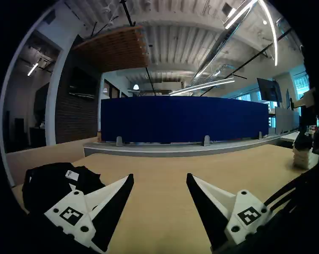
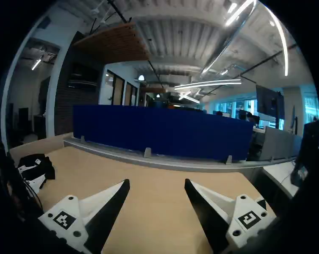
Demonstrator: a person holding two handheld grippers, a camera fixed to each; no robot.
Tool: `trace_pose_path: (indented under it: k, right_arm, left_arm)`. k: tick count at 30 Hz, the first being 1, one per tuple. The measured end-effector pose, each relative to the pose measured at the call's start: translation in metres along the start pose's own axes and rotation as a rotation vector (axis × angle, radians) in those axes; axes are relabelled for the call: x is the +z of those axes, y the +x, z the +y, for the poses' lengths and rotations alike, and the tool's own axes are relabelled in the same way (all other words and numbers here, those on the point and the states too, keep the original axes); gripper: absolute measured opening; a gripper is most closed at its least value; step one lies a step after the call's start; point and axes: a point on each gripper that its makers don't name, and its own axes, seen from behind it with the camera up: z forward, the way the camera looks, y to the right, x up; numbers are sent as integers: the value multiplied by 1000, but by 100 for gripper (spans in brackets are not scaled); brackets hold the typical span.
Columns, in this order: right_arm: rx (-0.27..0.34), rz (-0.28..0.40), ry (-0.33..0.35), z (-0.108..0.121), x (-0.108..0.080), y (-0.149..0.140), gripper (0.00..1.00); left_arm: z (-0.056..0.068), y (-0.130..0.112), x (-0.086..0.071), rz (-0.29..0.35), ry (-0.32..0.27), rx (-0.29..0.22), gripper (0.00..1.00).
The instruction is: Fold towel
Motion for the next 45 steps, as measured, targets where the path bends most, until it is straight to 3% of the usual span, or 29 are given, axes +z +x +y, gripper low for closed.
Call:
trace_pose_path:
  k: [15, 37, 45]
  right_arm:
    - [8, 88, -98, 51, 1, -5, 100]
    - [137, 116, -154, 90, 2, -106, 100]
    - [147, 131, -158, 90, 3, -123, 100]
  left_arm:
    - [1, 2, 0, -2, 0, 2, 93]
    - [0, 1, 0, -2, 0, 2, 94]
    - [0, 1, 1, -2, 0, 2, 94]
